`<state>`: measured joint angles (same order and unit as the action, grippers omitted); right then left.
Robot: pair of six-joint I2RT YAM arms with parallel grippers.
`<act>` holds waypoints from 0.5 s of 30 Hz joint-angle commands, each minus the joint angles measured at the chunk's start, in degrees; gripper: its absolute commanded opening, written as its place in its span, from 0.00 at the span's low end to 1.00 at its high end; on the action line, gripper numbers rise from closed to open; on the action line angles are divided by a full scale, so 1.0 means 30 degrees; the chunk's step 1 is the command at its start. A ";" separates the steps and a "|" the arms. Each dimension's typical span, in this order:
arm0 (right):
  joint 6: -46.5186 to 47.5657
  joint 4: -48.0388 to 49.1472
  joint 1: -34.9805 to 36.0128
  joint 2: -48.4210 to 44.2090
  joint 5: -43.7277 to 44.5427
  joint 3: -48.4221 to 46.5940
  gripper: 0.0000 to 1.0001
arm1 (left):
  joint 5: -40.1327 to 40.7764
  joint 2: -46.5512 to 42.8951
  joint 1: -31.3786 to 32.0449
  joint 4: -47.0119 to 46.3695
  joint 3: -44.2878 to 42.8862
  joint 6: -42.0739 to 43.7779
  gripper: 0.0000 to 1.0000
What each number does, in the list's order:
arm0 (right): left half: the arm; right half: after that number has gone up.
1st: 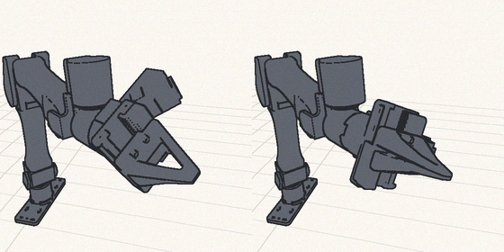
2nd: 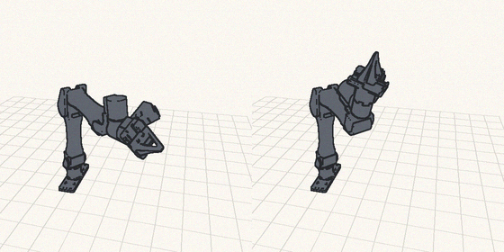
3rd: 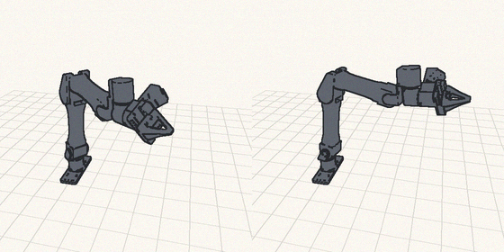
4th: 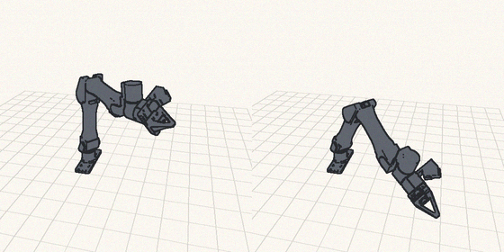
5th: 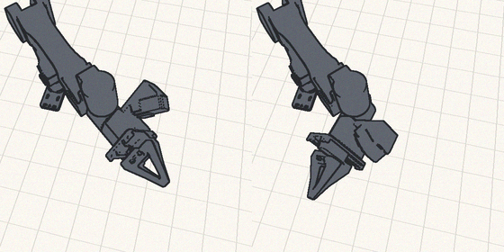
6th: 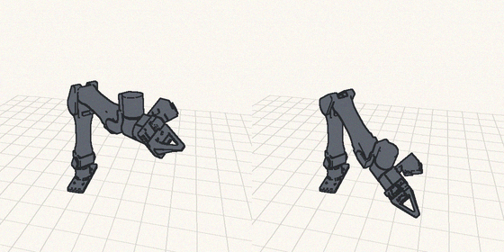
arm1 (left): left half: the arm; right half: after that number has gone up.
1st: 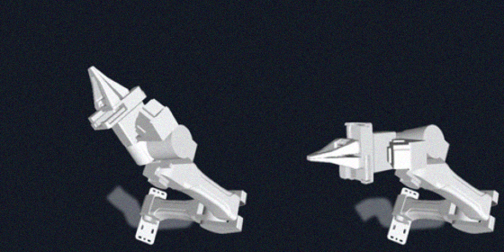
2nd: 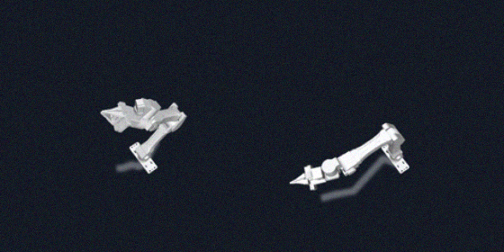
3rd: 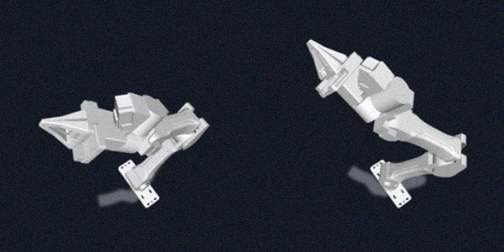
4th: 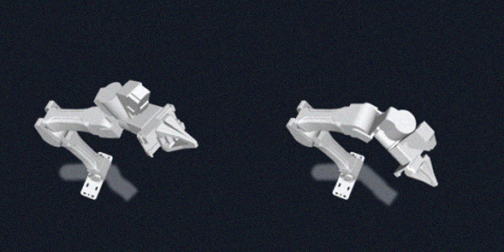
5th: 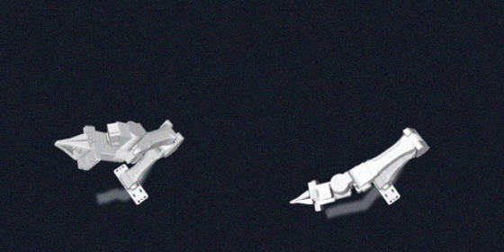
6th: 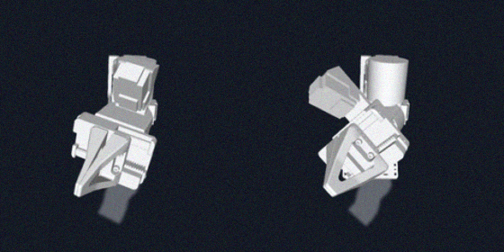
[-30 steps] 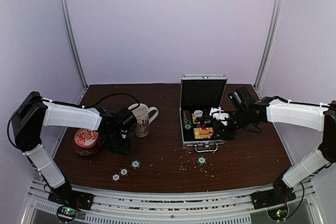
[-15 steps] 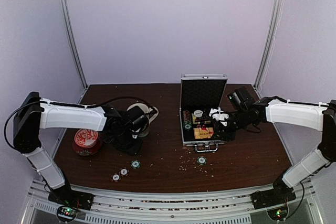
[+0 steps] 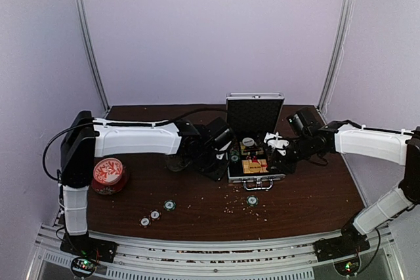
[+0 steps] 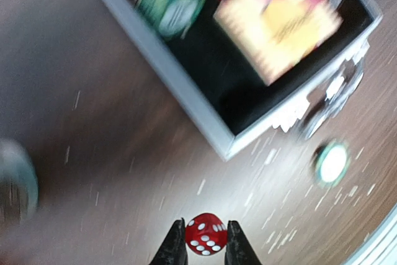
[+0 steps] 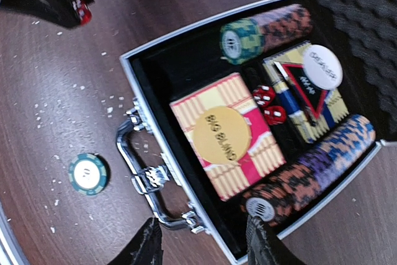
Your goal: Pack up texas hold em set
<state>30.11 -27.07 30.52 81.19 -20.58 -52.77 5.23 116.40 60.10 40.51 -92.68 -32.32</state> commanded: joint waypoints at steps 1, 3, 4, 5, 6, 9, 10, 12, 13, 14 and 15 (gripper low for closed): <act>-0.0965 0.1022 -0.0982 -0.1100 0.1043 0.0340 0.48 | -0.0740 0.1926 -0.0081 -0.2193 -0.3472 0.1933 0.18; -0.1253 0.1235 -0.1463 -0.1241 0.1318 0.0395 0.48 | -0.1162 0.2845 -0.0081 -0.3281 -0.5042 0.2433 0.18; -0.1336 0.1286 -0.1743 -0.1273 0.1432 0.0416 0.48 | -0.1244 0.3346 -0.0081 -0.3803 -0.5666 0.2563 0.19; -0.1448 0.1310 -0.2020 -0.1280 0.1545 0.0375 0.48 | -0.1364 0.3833 -0.0106 -0.4260 -0.6374 0.2718 0.19; -0.1525 0.1339 -0.2245 -0.1296 0.1596 0.0351 0.48 | -0.1456 0.4429 -0.0110 -0.4687 -0.7126 0.2891 0.19; -0.1665 0.1516 -0.2806 -0.1634 0.1738 0.0381 0.48 | -0.1557 0.6166 -0.0095 -0.5284 -0.9312 0.3115 0.19; -0.1724 0.1658 -0.2907 -0.1794 0.1781 0.0469 0.48 | -0.1623 0.6643 -0.0123 -0.5489 -0.9855 0.3150 0.19; -0.1777 0.1925 -0.3042 -0.2100 0.1896 0.0670 0.48 | -0.1656 0.7551 -0.0140 -0.6018 -1.0594 0.3105 0.19; -0.1787 0.1984 -0.3105 -0.2197 0.1969 0.0729 0.48 | -0.1635 0.7838 -0.0165 -0.6332 -1.0846 0.3053 0.20; -0.1761 0.2002 -0.3135 -0.2242 0.2007 0.0762 0.48 | -0.1618 0.8086 -0.0210 -0.6682 -1.0992 0.3017 0.19; -0.1747 0.1993 -0.3157 -0.2218 0.2045 0.0737 0.48 | -0.1506 0.8293 -0.0240 -0.7056 -1.1010 0.2947 0.19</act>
<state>25.85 -23.07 21.67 76.36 -16.12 -51.48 1.21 138.15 59.99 25.26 -123.33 -24.34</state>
